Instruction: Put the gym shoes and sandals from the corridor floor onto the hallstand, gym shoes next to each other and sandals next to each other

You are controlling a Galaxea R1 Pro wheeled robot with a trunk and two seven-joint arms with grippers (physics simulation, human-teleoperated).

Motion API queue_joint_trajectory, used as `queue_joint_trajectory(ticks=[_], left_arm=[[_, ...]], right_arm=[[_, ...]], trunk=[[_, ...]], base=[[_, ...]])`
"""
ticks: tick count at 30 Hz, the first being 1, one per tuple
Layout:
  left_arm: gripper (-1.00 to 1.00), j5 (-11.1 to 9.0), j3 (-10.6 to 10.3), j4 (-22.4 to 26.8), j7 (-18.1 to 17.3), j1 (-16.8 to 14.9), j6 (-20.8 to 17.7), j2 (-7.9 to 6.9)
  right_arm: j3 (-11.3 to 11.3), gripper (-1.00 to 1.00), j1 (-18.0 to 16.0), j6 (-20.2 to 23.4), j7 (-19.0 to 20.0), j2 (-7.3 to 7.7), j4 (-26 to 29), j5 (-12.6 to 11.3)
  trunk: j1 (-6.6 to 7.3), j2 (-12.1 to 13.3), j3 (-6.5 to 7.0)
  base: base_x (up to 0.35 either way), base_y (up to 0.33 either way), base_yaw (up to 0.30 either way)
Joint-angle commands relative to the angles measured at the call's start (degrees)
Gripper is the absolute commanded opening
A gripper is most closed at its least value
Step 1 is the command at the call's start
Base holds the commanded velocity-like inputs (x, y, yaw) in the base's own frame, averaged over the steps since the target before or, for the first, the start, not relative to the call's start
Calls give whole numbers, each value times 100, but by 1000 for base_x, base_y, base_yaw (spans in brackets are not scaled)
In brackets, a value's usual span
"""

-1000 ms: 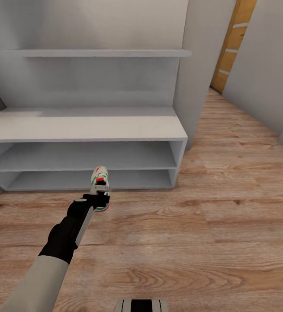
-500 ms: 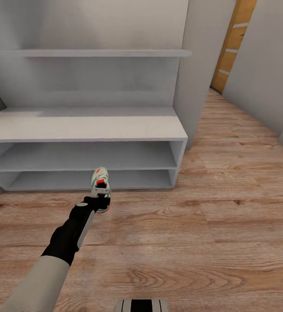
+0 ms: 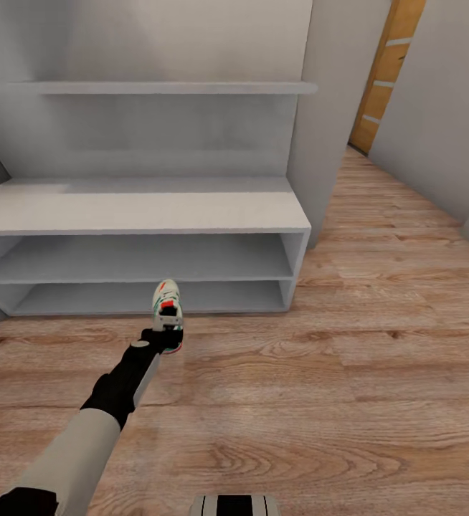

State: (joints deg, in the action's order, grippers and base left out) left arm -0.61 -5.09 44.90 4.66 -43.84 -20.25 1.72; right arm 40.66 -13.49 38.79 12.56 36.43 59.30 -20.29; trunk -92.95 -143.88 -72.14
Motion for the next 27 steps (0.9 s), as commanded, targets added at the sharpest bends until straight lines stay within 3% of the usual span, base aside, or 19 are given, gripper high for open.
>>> queue_joint_trajectory(ticks=[1, 6, 15, 27], left_arm=[[-100, -2, -18, -21, 46, -38, 0, -4], [-100, -1, -13, -31, 50, -88, 16, -5], [-100, -8, -15, -94, 53, -480, 8, -2], [-100, -33, -17, -640, 52, -996, 18, 34]], right_arm=[[14, -100, -5, 32, 27, 0, 3, 7], [14, -100, -5, 32, 27, -2, 3, 7], [19, -100, -5, 33, 27, -1, 3, 7], [19, -100, -5, 32, 27, 1, 3, 7]], trunk=[[1, -2, -4], [1, -2, -4], [1, -2, -4], [1, -2, -4]], base=[[0, 0, 0], [0, 0, 0], [0, 0, 0], [0, 0, 0]])
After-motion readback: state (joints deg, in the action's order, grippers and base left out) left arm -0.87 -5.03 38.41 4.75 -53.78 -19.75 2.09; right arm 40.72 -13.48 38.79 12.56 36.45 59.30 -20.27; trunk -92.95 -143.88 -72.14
